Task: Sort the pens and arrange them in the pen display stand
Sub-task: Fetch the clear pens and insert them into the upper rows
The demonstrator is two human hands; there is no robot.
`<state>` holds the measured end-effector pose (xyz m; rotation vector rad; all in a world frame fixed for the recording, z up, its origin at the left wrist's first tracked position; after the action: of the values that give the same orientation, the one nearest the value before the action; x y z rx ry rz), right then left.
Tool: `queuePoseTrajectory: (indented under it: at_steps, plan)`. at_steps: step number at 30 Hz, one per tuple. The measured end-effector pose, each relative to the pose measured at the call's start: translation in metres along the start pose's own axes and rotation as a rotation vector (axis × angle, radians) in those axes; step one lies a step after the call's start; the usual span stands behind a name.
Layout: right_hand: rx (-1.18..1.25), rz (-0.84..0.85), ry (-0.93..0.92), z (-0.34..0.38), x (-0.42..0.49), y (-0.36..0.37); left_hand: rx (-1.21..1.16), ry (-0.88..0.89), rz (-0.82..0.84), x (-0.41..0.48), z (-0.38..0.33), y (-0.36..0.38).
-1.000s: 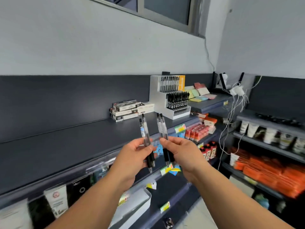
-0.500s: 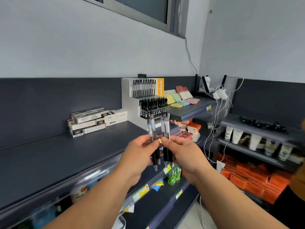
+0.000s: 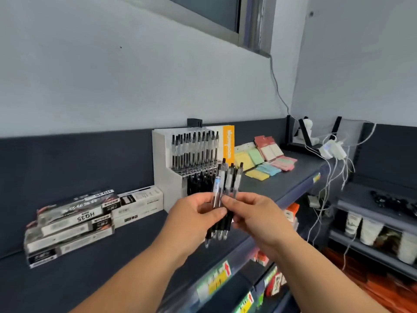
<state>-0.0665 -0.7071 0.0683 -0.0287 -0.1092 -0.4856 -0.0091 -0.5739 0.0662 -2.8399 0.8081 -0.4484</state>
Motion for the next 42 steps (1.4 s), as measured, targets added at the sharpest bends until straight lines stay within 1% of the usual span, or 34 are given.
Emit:
queuePoseTrajectory:
  at_steps: [4,7,10,13,17,21,25,29,35,39,42]
  plan:
    - [0.028,0.093,0.001,0.011,0.057,-0.001,0.079,0.035,-0.071,0.044,-0.007,-0.004]
    - [-0.004,0.183,-0.048,0.022,0.095,-0.005,0.113,0.063,-0.163,0.073,-0.014,-0.005]
    - [-0.086,0.216,-0.181,0.039,0.132,-0.016,0.093,0.078,-0.293,0.096,-0.021,-0.004]
    - [-0.224,0.217,-0.333,0.056,0.169,-0.026,0.090,0.089,-0.471,0.115,-0.026,-0.006]
    - [-0.310,0.372,-0.432,0.066,0.197,-0.018,0.005,0.108,-0.692,0.131,-0.027,-0.014]
    - [-0.359,0.497,-0.523,0.067,0.207,0.011,-0.024,0.164,-0.813,0.132,-0.023,-0.027]
    - [-0.458,0.524,-0.597,0.063,0.213,0.041,-0.041,0.165,-0.849,0.127,-0.011,-0.038]
    - [-0.601,0.474,-0.652,0.060,0.215,0.062,-0.042,0.158,-0.860,0.125,-0.004,-0.048]
    - [-0.791,0.487,-0.636,0.048,0.211,0.077,-0.036,0.138,-0.817,0.121,0.009,-0.056]
    - [-0.731,0.477,-0.555,0.038,0.207,0.079,-0.040,0.131,-0.780,0.120,0.016,-0.059]
    - [-0.747,0.454,-0.555,0.037,0.205,0.080,-0.045,0.126,-0.751,0.119,0.021,-0.061]
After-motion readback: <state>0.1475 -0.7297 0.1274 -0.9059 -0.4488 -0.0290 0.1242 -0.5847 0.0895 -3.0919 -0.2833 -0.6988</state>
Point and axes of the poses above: each hand's wrist, its own x-axis towards the middle knuckle, its own y-axis out of the palm, z = x × y, the point moved 2 cm from there along x, towards the middle knuckle, and after that the axes turned 1 degree about x, right-handed, at the moved point
